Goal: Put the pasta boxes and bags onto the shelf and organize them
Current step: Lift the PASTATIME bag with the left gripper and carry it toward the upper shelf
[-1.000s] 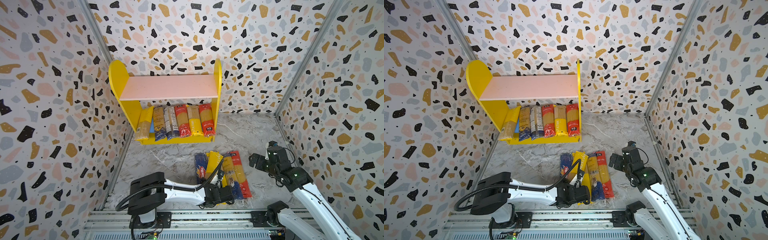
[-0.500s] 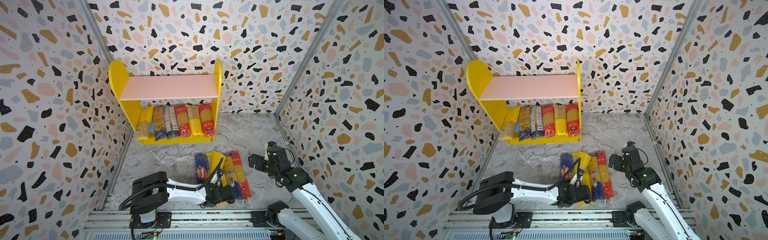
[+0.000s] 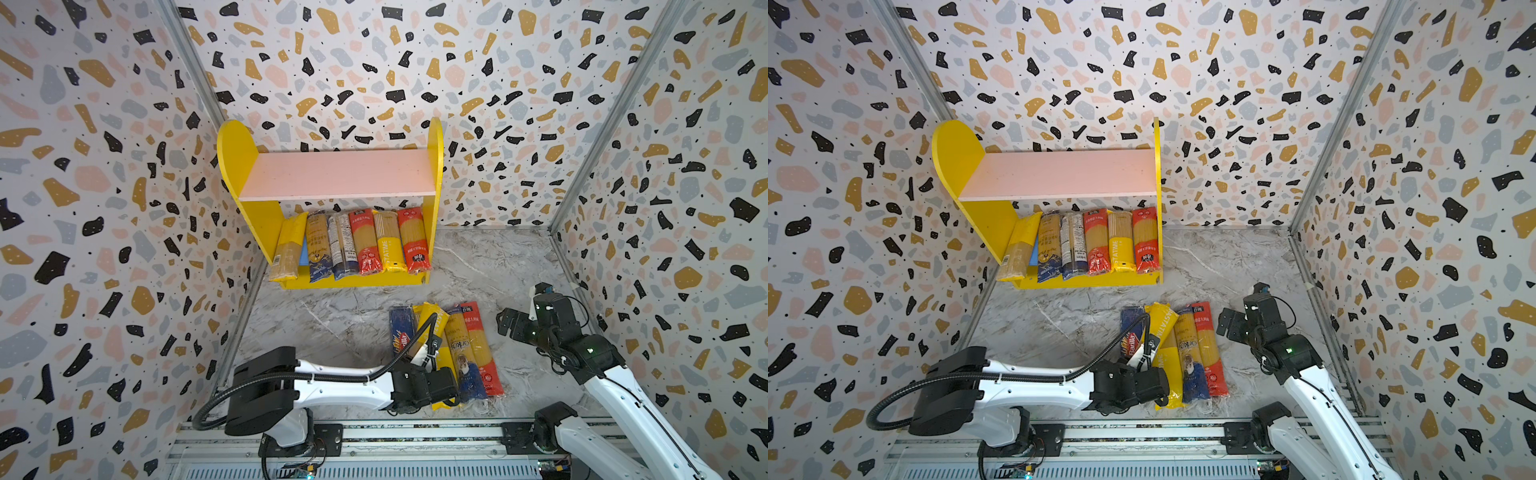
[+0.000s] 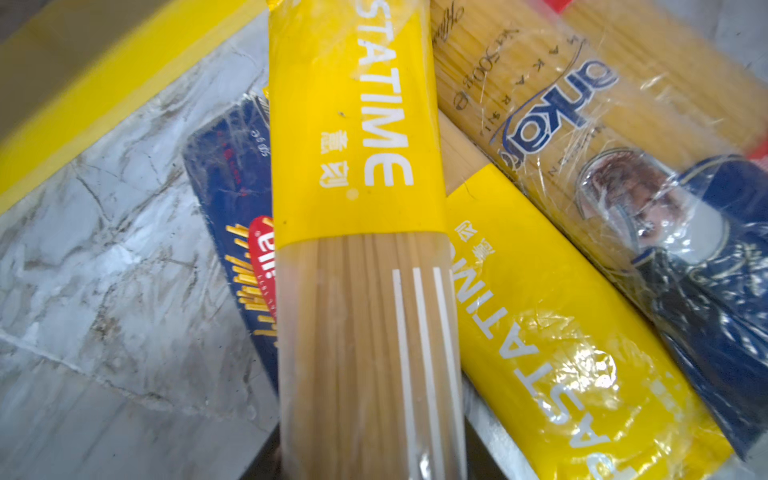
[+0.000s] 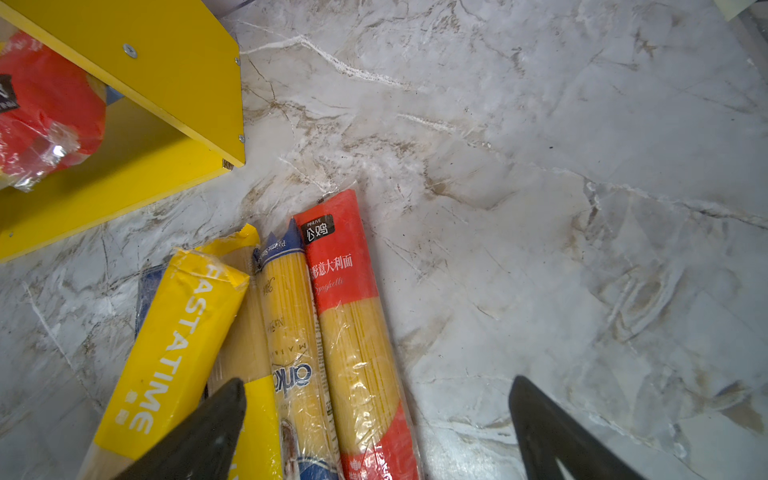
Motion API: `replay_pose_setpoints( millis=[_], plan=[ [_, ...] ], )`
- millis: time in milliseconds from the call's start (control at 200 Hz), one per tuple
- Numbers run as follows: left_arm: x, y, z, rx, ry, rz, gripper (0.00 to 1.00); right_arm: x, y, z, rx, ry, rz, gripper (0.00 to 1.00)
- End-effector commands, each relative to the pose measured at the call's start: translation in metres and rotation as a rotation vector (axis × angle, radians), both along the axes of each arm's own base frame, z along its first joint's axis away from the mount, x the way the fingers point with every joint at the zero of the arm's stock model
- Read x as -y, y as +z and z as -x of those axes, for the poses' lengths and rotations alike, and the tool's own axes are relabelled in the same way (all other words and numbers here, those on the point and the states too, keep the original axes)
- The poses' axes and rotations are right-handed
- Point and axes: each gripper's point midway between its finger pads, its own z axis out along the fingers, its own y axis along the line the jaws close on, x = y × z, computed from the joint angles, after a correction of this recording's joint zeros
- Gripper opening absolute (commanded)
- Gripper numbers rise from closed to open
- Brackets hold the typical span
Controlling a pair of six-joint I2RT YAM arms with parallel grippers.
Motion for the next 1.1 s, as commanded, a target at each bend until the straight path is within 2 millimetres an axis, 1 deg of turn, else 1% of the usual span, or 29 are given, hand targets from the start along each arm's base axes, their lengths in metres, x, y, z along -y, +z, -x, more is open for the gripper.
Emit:
replay_pose_setpoints(
  millis=[0, 140, 310, 365, 461, 586, 761, 896, 1096],
  plan=[
    [-0.010, 0.050, -0.020, 0.175, 0.051, 0.074, 0.00, -0.001, 0.017, -0.004, 0.033, 0.005, -0.007, 0.99],
    [-0.023, 0.074, -0.021, 0.210, 0.054, 0.098, 0.00, -0.004, 0.020, -0.006, 0.034, 0.014, -0.015, 0.99],
    [-0.038, 0.114, -0.021, 0.253, 0.071, 0.183, 0.00, -0.004, 0.026, -0.009, 0.048, 0.010, -0.015, 0.99],
    [-0.047, 0.131, -0.023, 0.282, 0.092, 0.209, 0.00, -0.004, 0.030, -0.011, 0.059, 0.008, -0.018, 0.99],
    [-0.064, 0.167, -0.027, 0.339, 0.146, 0.268, 0.00, -0.006, 0.037, -0.014, 0.071, 0.013, -0.021, 0.99],
    [-0.077, 0.212, -0.027, 0.379, 0.169, 0.354, 0.00, -0.009, 0.047, -0.020, 0.089, 0.023, -0.026, 0.99],
    [-0.098, 0.267, -0.031, 0.458, 0.221, 0.391, 0.00, -0.013, 0.055, -0.027, 0.109, 0.036, -0.029, 0.99],
    [-0.102, 0.306, -0.035, 0.518, 0.243, 0.404, 0.00, -0.017, 0.058, -0.032, 0.116, 0.052, -0.029, 0.99],
    [-0.099, 0.366, -0.044, 0.625, 0.287, 0.406, 0.00, -0.022, 0.070, -0.040, 0.141, 0.073, -0.034, 0.99]
  ],
)
